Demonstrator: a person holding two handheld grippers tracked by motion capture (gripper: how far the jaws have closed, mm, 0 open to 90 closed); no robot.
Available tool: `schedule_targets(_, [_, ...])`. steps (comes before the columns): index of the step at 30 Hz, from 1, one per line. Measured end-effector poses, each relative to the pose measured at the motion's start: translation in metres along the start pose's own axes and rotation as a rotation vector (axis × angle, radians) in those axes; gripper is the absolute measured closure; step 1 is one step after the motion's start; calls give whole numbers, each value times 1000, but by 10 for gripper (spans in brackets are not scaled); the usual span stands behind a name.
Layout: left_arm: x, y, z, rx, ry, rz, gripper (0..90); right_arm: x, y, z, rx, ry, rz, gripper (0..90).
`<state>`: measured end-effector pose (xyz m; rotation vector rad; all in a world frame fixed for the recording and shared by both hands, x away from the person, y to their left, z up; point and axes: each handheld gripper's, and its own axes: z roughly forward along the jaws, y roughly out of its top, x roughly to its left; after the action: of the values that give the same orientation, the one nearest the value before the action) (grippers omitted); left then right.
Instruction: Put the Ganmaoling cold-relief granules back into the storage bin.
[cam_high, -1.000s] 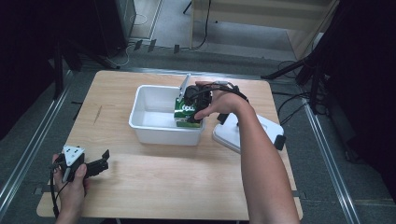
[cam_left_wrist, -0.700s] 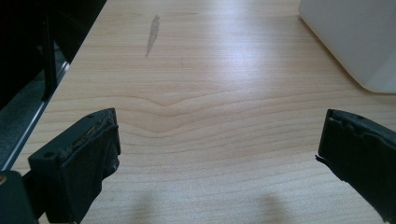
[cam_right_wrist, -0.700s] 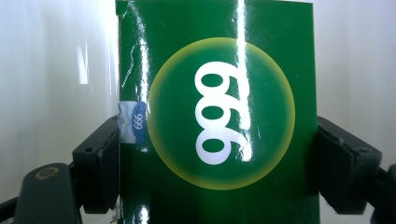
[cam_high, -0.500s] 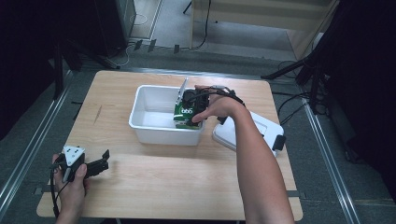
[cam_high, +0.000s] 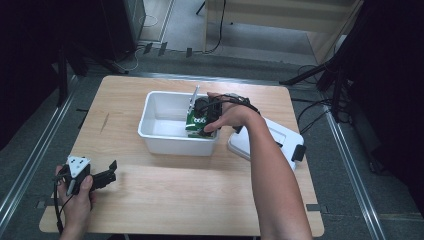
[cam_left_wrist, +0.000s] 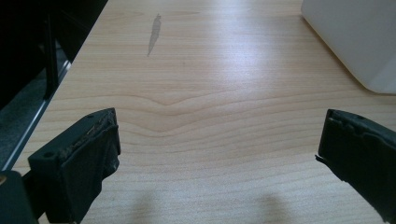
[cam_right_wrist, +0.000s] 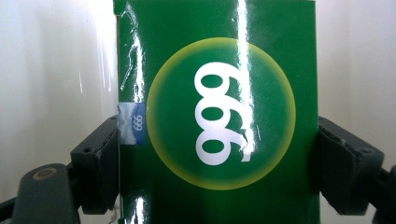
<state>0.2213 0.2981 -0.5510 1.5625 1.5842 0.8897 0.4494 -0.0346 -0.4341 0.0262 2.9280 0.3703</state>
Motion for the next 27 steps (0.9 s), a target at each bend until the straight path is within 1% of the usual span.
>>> schedule_targets(1, [0,0,0,0,0,1,0,0,0,1,0,0,-6,156])
schedule_targets(5, [0,0,0,0,0,1,0,0,0,1,6,-1,-6,155])
schedule_targets(7, [0,0,0,1,0,1,0,1,-1,0,15,-4,6,152])
schedule_targets(10, [0,0,0,4,-1,3,0,0,-2,0,9,0,-6,148])
schedule_targets(11, [0,0,0,4,0,2,0,0,-2,0,11,1,0,147])
schedule_targets(14, [0,0,0,4,1,1,0,0,-4,0,19,-10,-5,140])
schedule_targets(17, [0,0,0,6,1,3,0,-1,-6,-3,0,-25,13,139])
schedule_targets(18, [0,0,0,6,1,3,0,-1,-6,-5,1,-31,22,139])
schedule_targets(22, [0,0,0,8,1,3,0,0,-9,-8,5,-35,29,121])
schedule_targets(23, [0,0,0,8,1,3,0,-1,-9,-9,-1,-30,23,118])
schedule_targets(24, [0,0,0,8,1,3,0,0,-10,-10,3,-31,30,112])
schedule_targets(25, [0,0,0,10,1,6,0,0,-10,-11,-4,-30,24,105])
schedule_targets(26, [0,0,0,9,1,6,0,0,-10,-12,-1,-32,32,100])
schedule_targets(27, [0,0,0,9,1,6,0,0,-10,-13,-3,-30,26,90])
